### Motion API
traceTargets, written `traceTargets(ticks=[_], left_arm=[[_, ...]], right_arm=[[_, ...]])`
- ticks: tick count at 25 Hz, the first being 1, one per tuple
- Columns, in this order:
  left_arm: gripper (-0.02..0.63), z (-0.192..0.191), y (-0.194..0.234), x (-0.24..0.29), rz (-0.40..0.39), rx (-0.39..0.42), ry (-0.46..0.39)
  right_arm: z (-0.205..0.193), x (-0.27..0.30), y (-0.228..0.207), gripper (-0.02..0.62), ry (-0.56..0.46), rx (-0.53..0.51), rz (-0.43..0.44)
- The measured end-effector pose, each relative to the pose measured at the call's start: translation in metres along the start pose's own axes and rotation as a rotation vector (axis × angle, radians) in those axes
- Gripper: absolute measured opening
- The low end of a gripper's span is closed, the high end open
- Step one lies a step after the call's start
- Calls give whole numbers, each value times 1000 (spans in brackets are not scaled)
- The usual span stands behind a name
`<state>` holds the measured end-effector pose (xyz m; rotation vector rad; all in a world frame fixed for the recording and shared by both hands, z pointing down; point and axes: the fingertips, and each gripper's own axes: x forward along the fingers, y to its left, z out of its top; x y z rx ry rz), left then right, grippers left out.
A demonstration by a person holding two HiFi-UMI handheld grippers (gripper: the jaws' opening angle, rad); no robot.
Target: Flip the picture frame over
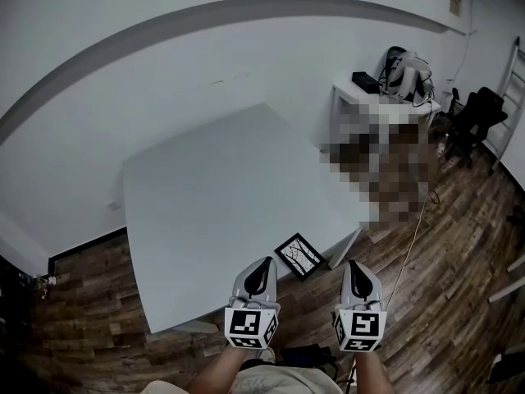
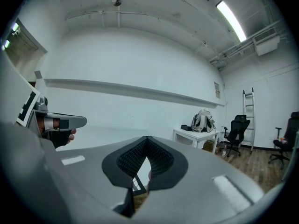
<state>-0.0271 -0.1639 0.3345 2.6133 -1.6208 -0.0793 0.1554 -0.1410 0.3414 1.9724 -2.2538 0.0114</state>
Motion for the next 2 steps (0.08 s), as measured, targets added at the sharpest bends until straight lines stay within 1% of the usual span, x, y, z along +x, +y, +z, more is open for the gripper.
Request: traceTargets(ticks=[2], left_arm=[[0,1,-2,0,-1,0,-1]], right_arm=[[2,-1,-1,23,-3,1,1]])
